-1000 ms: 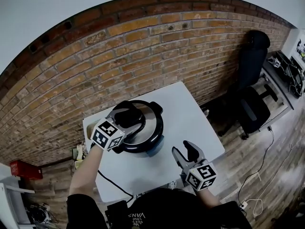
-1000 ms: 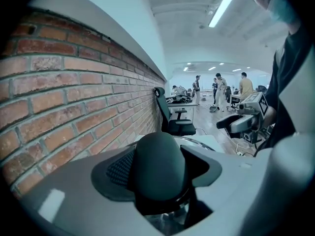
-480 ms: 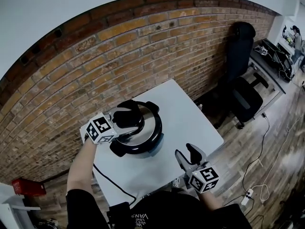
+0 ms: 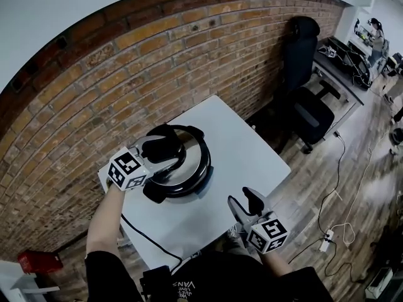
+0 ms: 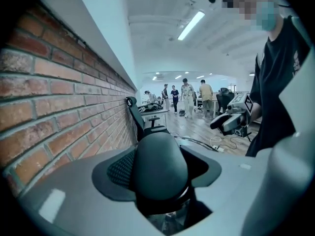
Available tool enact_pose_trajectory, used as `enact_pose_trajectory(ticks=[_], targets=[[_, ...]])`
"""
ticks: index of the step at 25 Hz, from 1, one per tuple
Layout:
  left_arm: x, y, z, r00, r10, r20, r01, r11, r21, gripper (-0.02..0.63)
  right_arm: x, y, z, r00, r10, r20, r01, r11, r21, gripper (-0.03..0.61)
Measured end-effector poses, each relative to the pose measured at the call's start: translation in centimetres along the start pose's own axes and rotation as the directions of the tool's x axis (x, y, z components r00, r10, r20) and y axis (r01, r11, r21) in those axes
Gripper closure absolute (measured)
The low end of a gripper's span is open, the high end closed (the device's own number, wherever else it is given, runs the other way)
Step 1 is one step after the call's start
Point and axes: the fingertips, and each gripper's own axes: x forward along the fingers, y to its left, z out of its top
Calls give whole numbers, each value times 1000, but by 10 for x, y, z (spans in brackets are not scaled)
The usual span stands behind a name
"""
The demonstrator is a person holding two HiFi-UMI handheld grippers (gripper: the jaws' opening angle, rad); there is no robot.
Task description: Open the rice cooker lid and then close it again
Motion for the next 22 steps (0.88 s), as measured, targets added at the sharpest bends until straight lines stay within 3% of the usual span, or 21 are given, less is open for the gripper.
enact_pose_trajectory(ticks=[7, 15, 22], targets=[[-17, -1, 23, 999, 35, 29, -36, 997, 63, 333, -5, 11, 7, 1000, -1, 29, 1, 1000, -14, 360], [-65, -5, 53, 982, 119, 149, -124, 992, 28, 333, -13, 29, 15, 997, 6, 72, -4, 1000, -26, 360], [-125, -30, 61, 942, 213, 261, -205, 977, -57, 333, -17, 57, 13, 996, 38, 82, -35, 999, -39, 360]])
